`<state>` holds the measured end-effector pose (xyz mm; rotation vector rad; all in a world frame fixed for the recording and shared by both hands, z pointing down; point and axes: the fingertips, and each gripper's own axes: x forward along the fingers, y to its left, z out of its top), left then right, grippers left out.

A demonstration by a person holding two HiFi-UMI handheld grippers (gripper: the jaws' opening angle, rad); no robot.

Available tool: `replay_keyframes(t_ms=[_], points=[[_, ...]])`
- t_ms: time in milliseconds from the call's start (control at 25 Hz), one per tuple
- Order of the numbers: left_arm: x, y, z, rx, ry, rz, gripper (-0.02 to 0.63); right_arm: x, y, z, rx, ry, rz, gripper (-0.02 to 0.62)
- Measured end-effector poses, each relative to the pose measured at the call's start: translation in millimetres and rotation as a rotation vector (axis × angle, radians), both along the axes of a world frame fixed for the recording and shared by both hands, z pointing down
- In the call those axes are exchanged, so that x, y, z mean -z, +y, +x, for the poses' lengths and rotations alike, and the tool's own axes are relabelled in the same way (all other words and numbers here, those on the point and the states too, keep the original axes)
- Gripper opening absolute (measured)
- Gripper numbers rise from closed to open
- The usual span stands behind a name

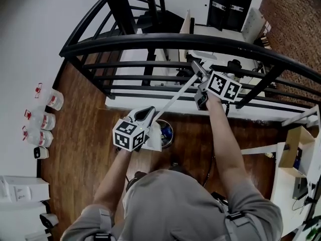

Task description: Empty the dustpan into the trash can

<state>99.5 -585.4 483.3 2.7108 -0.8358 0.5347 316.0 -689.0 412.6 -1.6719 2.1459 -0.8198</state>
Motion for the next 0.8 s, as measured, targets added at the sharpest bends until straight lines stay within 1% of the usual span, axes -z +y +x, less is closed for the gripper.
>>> replay_keyframes(t_ms=[240,440,600,720,800], points=[[-2,8,-36,0.088,-0.010,0.001,0.000,21,-4,-47,0.066,0.041,0.046,0.196],[1,25,-78,0.137,0.011,0.012,0.000,29,4,-86,0.101,0.056,0.067,0.196],[6,41,-107,0.131,0.046,0.025,0.000,37,24,-100,0.058,0.088,0.072,0.196],[10,56,-120,0.086,0.078,0.029,0.000,45,49,-103,0.002,0.100,0.084,0.196],[7,72,-120,0.046,0.097,0.025,0.000,45,74,-95,-0.042,0.099,0.085,0.196]])
